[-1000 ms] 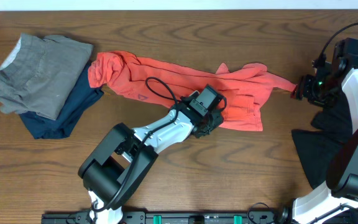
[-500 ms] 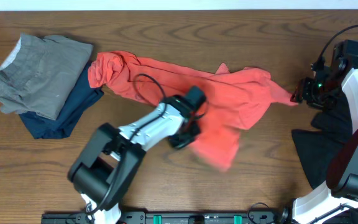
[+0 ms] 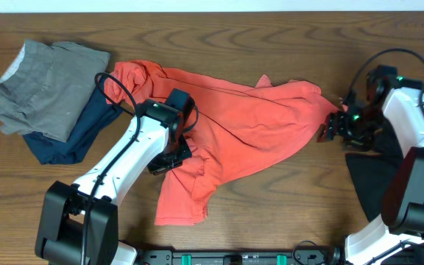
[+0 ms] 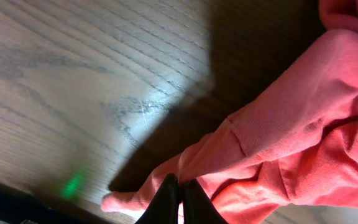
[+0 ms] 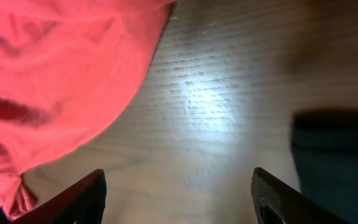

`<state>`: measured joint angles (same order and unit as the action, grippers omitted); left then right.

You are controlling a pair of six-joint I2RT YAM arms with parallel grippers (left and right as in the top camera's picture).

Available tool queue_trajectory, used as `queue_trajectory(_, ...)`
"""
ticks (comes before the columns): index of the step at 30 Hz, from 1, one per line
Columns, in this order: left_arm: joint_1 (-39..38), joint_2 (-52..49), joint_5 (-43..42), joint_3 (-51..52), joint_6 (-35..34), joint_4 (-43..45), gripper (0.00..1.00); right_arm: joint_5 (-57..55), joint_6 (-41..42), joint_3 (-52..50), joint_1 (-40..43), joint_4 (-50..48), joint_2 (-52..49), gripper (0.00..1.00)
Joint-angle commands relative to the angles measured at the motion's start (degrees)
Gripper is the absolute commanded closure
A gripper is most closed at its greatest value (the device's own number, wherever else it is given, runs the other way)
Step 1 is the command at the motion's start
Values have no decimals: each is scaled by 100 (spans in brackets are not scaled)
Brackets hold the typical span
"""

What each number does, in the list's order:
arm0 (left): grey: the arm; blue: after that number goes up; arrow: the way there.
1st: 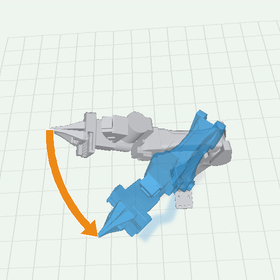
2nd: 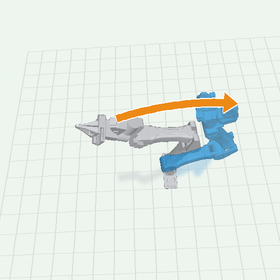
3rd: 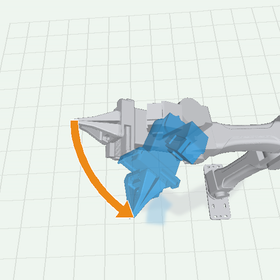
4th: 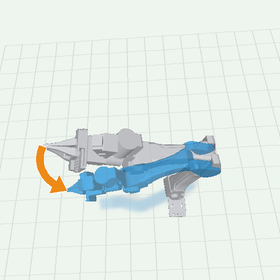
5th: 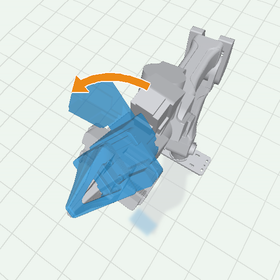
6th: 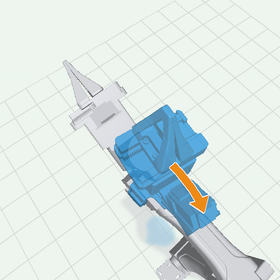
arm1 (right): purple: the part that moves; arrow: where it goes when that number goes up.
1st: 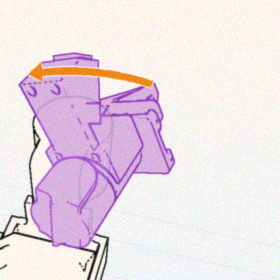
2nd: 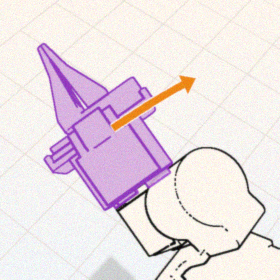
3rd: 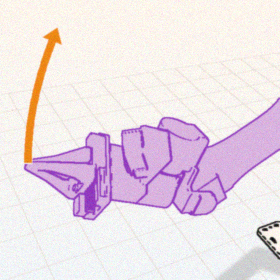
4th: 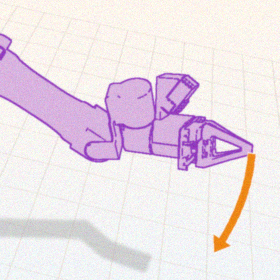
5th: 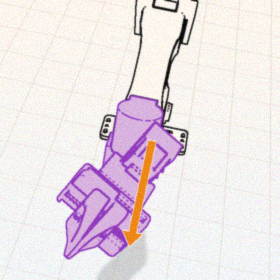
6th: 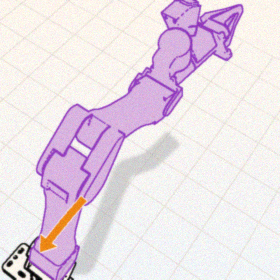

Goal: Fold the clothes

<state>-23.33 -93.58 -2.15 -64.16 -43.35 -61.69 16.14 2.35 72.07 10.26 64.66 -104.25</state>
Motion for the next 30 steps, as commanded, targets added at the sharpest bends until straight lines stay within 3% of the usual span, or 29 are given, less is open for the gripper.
queue_trajectory(1, 35, 52, 181, 15, 179, -173, 94, 87, 431, -385, -125, -389, -2, 27)
queue_trajectory(14, 391, 632, 780, 15, 179, -992, 94, 105, 1438, -1572, -850, -3222, -2, 30)
queue_trajectory(15, 472, 765, 782, 15, 179, -1005, 94, 66, 1491, -1626, -933, -3469, -2, 34)
queue_trajectory(18, 682, 1110, 780, 15, 223, -1032, 94, -103, 1593, -1665, -1058, -3729, -2, 75)
queue_trajectory(19, 743, 1207, 780, 15, 269, -1032, 94, -144, 1589, -1663, -1067, -3713, -2, 91)
queue_trajectory(20, 815, 1316, 780, 15, 313, -1027, 94, -166, 1587, -1657, -1058, -3630, 7, 99)
queue_trajectory(25, 1032, 1617, 918, 13, 522, -997, 94, -44, 1471, -1130, -914, -2326, 267, 99)
queue_trajectory(30, 1283, 1624, 1078, 13, 522, -1003, 94, -57, 684, 623, -796, -48, 782, 99)
